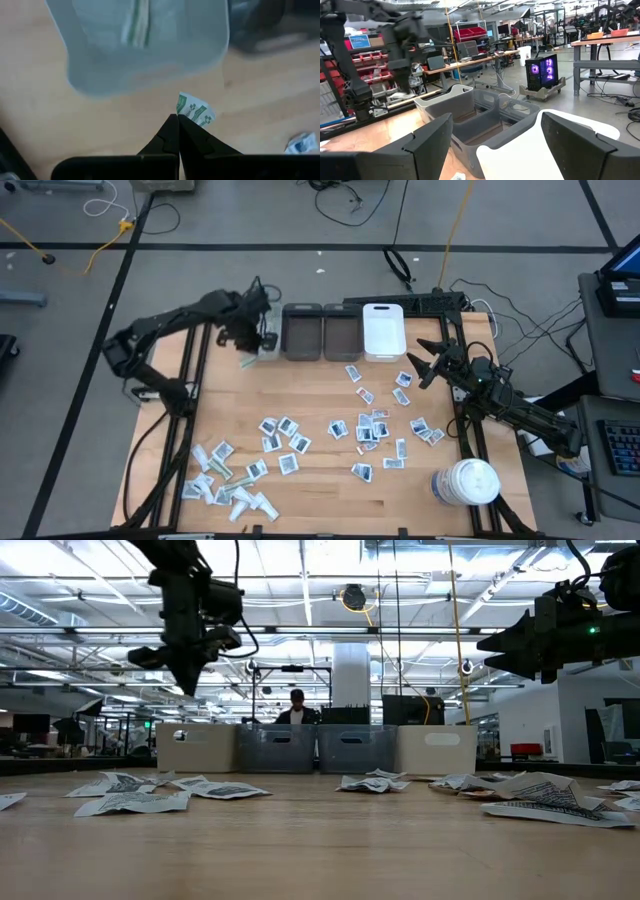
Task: Pick & Place First Aid Supplies
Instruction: Put the bandage into the gray bin
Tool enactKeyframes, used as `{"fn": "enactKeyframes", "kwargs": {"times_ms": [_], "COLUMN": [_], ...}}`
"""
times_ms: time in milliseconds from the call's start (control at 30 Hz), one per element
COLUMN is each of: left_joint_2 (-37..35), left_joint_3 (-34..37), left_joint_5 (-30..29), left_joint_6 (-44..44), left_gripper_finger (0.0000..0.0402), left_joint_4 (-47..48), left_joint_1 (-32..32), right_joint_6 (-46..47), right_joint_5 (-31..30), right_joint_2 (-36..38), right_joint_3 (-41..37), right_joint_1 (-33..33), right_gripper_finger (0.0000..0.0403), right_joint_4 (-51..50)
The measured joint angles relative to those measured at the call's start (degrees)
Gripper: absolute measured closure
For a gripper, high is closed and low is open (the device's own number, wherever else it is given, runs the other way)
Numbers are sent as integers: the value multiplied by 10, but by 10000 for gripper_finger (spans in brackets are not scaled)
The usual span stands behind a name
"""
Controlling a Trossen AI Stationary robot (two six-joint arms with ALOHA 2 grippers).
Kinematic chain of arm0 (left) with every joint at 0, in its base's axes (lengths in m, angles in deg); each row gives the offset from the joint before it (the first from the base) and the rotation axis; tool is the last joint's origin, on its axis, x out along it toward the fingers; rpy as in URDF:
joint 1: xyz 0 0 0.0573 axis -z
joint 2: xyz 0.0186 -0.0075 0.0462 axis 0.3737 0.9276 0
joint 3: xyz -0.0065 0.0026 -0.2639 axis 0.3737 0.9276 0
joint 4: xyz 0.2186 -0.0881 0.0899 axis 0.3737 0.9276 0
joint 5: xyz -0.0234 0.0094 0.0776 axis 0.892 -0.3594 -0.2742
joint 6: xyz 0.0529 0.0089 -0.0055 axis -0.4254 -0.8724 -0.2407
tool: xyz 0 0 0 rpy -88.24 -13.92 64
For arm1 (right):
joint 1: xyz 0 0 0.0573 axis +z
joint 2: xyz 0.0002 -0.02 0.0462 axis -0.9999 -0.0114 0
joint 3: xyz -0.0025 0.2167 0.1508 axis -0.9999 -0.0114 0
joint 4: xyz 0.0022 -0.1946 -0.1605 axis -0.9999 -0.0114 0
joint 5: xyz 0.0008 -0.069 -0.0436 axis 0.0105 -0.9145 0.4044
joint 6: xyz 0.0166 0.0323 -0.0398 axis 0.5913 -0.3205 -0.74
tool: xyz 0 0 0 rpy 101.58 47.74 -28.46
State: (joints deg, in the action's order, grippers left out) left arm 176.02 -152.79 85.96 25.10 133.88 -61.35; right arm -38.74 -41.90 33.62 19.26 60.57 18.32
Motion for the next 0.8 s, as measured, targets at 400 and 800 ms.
{"fn": "enactKeyframes", "kwargs": {"times_ms": [400, 800], "left_joint_2": [106, 204], "left_joint_3": [-138, -116], "left_joint_5": [-5, -65], "left_joint_6": [-80, -93], "left_gripper_finger": [401, 401], "left_joint_4": [31, -42], "left_joint_1": [-113, -108], "right_joint_6": [0, 0], "right_joint_5": [0, 0], "right_joint_2": [0, 0], "right_joint_3": [0, 0], "right_joint_1": [0, 0], "right_gripper_finger": [105, 105], "right_joint_4": [0, 0]}}
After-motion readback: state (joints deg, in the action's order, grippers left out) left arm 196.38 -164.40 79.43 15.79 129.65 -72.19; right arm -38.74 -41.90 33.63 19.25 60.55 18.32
